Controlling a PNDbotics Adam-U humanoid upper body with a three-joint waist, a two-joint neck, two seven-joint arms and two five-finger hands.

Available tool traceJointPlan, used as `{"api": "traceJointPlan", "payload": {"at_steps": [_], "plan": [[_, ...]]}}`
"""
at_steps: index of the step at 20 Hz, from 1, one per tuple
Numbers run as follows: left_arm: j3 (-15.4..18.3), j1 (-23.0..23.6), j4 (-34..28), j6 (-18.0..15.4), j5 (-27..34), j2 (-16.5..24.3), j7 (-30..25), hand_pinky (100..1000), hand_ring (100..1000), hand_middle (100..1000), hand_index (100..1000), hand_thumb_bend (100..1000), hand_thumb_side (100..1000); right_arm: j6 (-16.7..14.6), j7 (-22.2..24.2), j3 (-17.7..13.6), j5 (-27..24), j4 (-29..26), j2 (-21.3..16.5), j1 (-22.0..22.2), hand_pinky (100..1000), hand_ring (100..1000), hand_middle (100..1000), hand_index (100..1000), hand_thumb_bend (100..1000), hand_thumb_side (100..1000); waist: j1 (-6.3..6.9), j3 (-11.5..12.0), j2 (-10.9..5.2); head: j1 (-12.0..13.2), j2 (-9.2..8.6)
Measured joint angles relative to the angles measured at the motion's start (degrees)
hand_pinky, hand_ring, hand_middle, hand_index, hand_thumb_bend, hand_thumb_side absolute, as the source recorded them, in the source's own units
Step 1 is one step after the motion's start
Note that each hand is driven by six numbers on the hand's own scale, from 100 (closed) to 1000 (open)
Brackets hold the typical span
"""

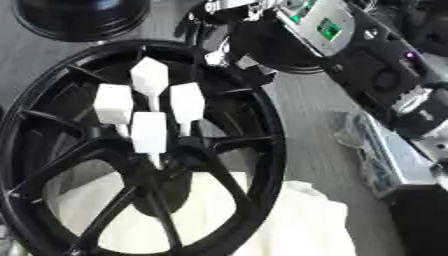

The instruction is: Pull the pin out of the wheel hub.

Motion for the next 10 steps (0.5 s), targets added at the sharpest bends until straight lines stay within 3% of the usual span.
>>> {"api": "traceJointPlan", "payload": {"at_steps": [3,4,6,10], "plan": [[0.0,0.0,0.0,-0.03,0.0,0.01,-0.08,840,951,793,698,435,707,-0.16,-0.71,-0.01,-1.11,-2.14,-1.03,0.67,926,796,768,931,100,540,-0.05,0.0,0.0,0.02,0.01],[0.0,0.0,0.0,-0.03,0.0,0.01,-0.09,840,951,793,698,434,707,-0.06,-0.88,0.02,-1.41,-2.8,-1.37,0.9,929,798,769,934,100,480,-0.06,0.0,-0.01,0.02,0.01],[0.0,0.0,0.0,-0.04,0.0,0.02,-0.11,840,952,793,698,435,707,0.22,-1.06,0.22,-1.87,-4.09,-2.01,1.31,937,802,772,940,100,266,-0.08,0.0,-0.01,0.01,0.03],[-0.01,0.0,0.0,-0.06,0.01,0.03,-0.15,840,952,793,699,436,707,1.14,-0.78,0.94,-2.04,-6.36,-2.83,1.9,946,809,779,944,100,390,-0.11,0.04,-0.02,0.01,0.05]]}}
